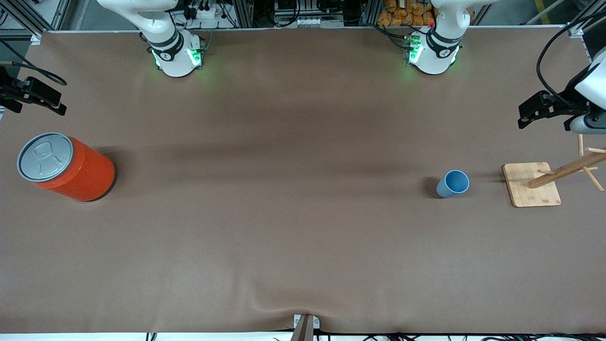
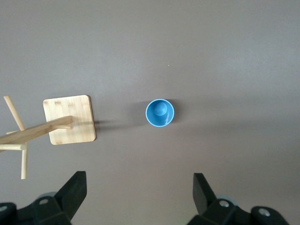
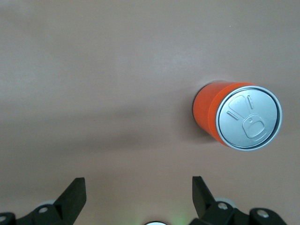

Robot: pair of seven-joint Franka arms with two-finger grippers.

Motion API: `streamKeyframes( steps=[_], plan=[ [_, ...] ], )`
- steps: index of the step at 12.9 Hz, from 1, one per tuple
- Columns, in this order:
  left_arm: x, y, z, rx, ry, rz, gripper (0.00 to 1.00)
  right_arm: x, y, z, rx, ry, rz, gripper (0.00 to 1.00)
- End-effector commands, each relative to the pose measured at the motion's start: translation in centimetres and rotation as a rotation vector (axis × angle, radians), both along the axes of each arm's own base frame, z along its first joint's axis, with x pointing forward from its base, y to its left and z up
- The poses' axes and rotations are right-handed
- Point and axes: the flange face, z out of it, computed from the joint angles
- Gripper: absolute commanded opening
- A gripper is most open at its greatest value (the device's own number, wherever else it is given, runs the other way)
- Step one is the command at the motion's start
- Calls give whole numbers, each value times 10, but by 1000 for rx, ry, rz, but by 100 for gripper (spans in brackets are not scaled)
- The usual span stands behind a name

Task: Flip cup

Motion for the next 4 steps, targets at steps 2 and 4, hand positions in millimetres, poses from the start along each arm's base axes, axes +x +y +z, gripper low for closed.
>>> streamKeyframes(
  steps=[2, 4],
  plan=[
    [-6, -3, 16, 9, -4, -9, 100, 1, -3, 4, 18, 0, 4, 100],
    [-6, -2, 20, 10, -7, -8, 100, 1, -3, 4, 18, 0, 4, 100]
  ],
)
